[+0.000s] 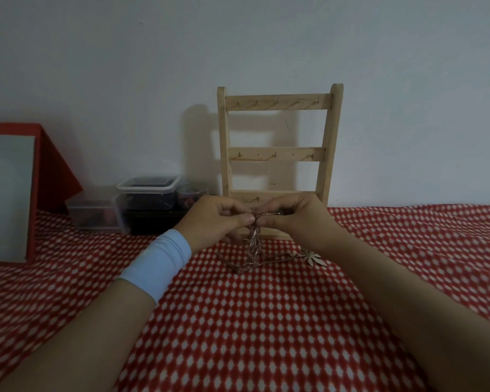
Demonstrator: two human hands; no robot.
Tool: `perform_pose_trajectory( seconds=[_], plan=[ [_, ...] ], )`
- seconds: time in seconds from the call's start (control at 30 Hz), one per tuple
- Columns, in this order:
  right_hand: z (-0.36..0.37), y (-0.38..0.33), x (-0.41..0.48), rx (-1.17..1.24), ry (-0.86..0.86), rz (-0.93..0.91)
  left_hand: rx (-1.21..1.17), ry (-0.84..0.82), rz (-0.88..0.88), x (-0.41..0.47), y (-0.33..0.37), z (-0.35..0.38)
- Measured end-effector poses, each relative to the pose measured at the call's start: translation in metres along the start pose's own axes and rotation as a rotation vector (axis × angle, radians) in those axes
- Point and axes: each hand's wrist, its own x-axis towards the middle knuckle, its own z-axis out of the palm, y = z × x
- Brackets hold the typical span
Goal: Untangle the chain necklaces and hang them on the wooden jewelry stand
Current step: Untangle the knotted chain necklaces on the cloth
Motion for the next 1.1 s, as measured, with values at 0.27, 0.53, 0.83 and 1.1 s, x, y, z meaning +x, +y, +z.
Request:
perform_pose_trajectory(
  seconds=[0.27,0.53,0.83,1.1],
  plan=[
    [0.003,0.003,-0.003,-0.098,-0.013,0.076,0.12,-0.059,0.029,0.001,0.0,0.0],
    [0.003,0.006,-0.003,-0.103,-0.017,0.088,-0.113,-0.151,-0.099,0.0,-0.001,0.0],
    [0.002,0.007,-0.002,-0.095,-0.031,0.051,-0.012,-0.016,-0.032,0.0,-0.002,0.007],
    [-0.001,0.003,-0.003,-0.039,-0.083,0.112,-0.109,-0.118,-0.142,0.0,-0.008,0.002]
  ],
)
